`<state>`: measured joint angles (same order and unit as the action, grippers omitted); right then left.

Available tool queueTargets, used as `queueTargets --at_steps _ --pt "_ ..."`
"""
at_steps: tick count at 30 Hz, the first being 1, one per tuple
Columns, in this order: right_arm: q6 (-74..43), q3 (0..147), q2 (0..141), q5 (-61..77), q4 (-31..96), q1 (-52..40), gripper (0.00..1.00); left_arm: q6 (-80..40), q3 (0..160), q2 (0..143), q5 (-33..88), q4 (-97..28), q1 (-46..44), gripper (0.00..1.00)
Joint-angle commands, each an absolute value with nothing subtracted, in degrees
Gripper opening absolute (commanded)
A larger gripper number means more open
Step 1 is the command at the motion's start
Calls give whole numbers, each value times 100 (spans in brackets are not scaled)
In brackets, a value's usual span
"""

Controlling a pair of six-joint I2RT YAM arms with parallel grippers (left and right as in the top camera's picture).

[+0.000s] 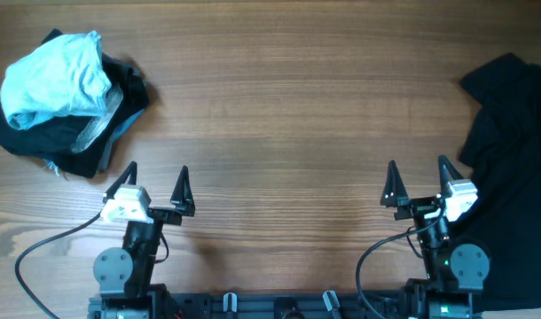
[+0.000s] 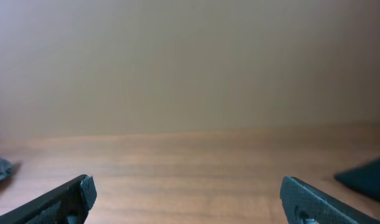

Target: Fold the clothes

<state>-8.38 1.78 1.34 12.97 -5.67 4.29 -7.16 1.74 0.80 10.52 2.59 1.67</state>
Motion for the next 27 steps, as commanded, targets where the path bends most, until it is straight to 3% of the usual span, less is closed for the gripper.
queueTargets --at_steps 1,5,9,11,17,20,24,26,27 --pt "-919 1168 563 1734 -637 458 100 -628 1297 261 1260 -91 204 100" --pt "-1280 2508 1872 2364 -209 458 100 -659 3194 1229 1273 -1898 204 100" --pt "-1612 4644 3957 2880 2018 458 100 -670 5345 2825 1328 -3787 204 100" --pt "-1013 5874 5124 2877 3389 458 100 -670 6368 3734 1441 -4550 204 100" --pt "-845 8442 7474 3533 5299 458 100 -495 8383 5719 1562 -5693 204 100" --pt "-1295 8604 8103 2510 4864 491 99 -563 8613 6093 1927 -5537 204 100" --pt "-3037 8602 9131 -499 4869 897 97 -681 8613 6311 2156 -5494 204 100" --pt "-3153 8602 9612 -696 4814 1188 97 -714 8613 6333 2206 -5485 204 100" --pt "-3157 8602 10134 -707 4801 1509 89 -707 8613 6353 2064 -5465 204 100"
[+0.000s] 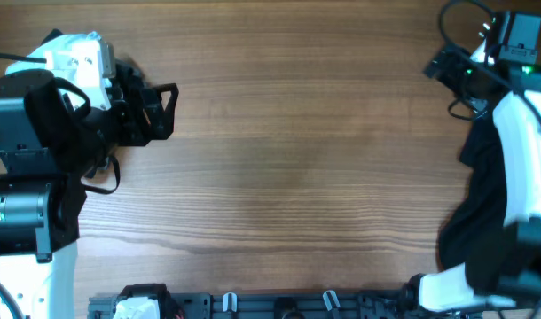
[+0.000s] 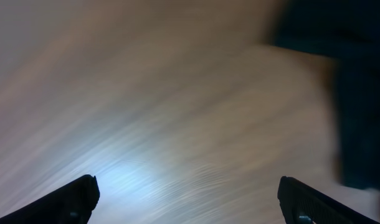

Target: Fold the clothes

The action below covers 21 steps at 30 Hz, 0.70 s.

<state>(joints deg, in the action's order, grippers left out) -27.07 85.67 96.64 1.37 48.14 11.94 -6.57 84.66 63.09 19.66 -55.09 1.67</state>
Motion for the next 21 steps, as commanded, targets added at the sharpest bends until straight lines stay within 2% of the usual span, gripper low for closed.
queueTargets --at_steps 1,4,6,9,12,21 --pt "-3168 8602 10641 -705 4853 1826 83 -709 8613 6399 1723 -5424 204 100" --pt "-3153 8602 11122 -705 4895 2163 82 -709 8613 6504 1549 -5367 204 100" --pt "-3142 8602 11375 -720 4836 2353 76 -711 8613 6615 1555 -5360 204 100" --pt "-3124 8597 11622 -902 4807 2508 74 -711 8613 6790 1557 -5365 204 100" --pt "-2519 8565 11749 -792 4604 2484 75 -711 8613 6949 1557 -5360 204 100" --pt "-2244 8479 12208 -598 4497 2477 79 -707 8613 7078 1557 -5360 204 100"
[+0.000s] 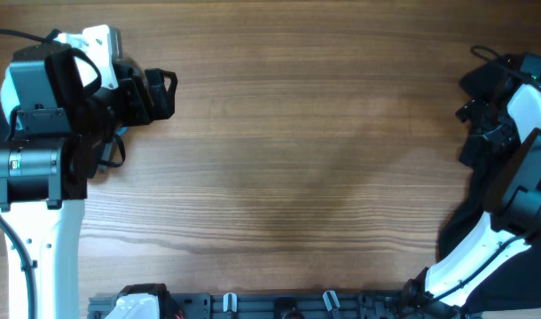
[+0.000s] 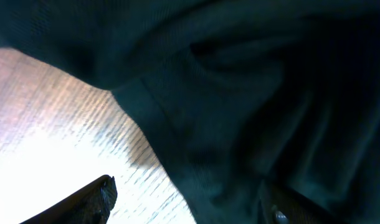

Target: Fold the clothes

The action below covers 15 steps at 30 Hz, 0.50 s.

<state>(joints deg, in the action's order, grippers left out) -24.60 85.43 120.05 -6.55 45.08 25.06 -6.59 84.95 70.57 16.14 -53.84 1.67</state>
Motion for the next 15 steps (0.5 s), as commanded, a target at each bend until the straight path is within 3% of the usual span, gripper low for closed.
queueTargets --at_steps 1,2,3,4,5,6,7,10,15 --pt "-2248 8479 12237 -596 4491 2477 78 -707 8613 7078 1555 -5363 204 100" --pt "-2246 8477 12256 -596 4473 2477 73 -707 8613 7078 1557 -5363 204 100" --pt "-2246 8479 12287 -556 4421 2477 59 -707 8613 7078 1557 -5371 204 100" --pt "-2239 8477 12313 -432 4372 2475 53 -707 8613 7078 1557 -5391 204 100" --pt "-2226 8479 12324 -198 4355 2473 40 -707 8613 7078 1557 -5424 204 100" --pt "-2215 8479 12324 123 4340 2462 18 -707 8613 7078 1557 -5450 204 100" --pt "-2198 8479 12322 349 4324 2447 8 -709 8613 7078 1559 -5472 204 100" --pt "-1949 8479 12317 1525 4241 2237 4 -703 8613 7063 1555 -5564 204 100" --pt "-1157 8490 12197 2821 4228 989 4 -642 8613 6919 1376 -5522 244 100"
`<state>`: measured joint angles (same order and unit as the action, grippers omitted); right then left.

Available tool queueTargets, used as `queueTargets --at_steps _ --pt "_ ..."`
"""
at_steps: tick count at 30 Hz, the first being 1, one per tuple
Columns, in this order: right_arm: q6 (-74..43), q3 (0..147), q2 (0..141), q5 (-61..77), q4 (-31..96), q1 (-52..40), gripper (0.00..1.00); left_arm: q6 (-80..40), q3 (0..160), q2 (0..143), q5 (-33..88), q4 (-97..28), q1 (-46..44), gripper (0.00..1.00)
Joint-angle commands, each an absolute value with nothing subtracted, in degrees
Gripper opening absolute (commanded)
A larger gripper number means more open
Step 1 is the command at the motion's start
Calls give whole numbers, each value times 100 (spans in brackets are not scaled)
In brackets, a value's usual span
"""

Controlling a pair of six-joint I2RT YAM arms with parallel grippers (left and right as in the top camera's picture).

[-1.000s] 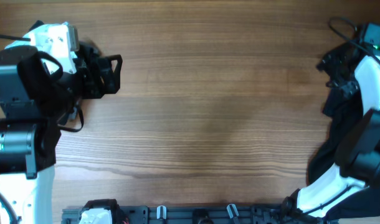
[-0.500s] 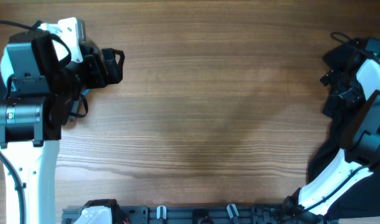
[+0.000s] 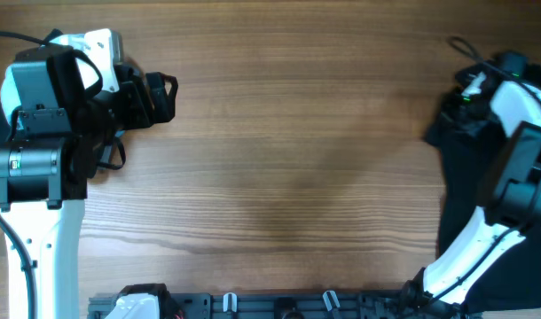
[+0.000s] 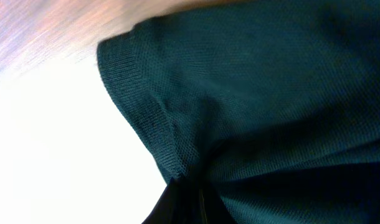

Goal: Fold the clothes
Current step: 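Lift the black T-shirt with both grippers and spread it across the table center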

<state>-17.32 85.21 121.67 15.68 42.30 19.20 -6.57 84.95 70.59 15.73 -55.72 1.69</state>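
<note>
A black garment (image 3: pixel 461 186) lies along the table's right side, partly under my right arm. My right gripper (image 3: pixel 454 105) is at its upper left edge. The right wrist view shows the dark knit cloth (image 4: pixel 271 93) with a stitched hem, pinched between the shut jaws of my right gripper (image 4: pixel 189 202). My left gripper (image 3: pixel 161 96) hovers at the far left with its fingers apart and nothing between them. It sits over the pile of clothes, which the left arm almost wholly hides; only a dark scrap shows.
Bare brown wooden table (image 3: pixel 288 159) fills the middle. The left arm's white body stands down the left edge and the right arm's down the right edge. A black rail with clips runs along the front edge (image 3: pixel 279 306).
My right gripper was open over the black garment's folds; now it is shut on the hem. The cloth's edge reaches a little further left. The left arm has hardly moved.
Both grippers stood open at the front edge, with the clothes pile at far left and the black garment at right. Then the left arm was over the pile and the right gripper near the far right corner. The right gripper then faced the black cloth and now grips it.
</note>
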Motion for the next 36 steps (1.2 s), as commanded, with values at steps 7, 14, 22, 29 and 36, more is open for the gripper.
queueTargets --at_steps 7,14,22,29,36 --pt "-423 8497 12178 2845 3708 -2753 16 -624 8615 6344 1337 -5308 690 100" --pt "836 8632 12086 1378 4141 -5006 49 -622 8615 5942 1337 -5133 854 100" --pt "-246 8641 10333 1076 4480 -4007 56 -626 8615 6298 1393 -5061 836 92" --pt "-2067 8641 9174 1044 4547 -1411 72 -543 8615 7929 1562 -5481 -185 76" --pt "-2250 8613 9249 1356 4869 320 73 325 8615 10324 1247 -5035 -1406 75"
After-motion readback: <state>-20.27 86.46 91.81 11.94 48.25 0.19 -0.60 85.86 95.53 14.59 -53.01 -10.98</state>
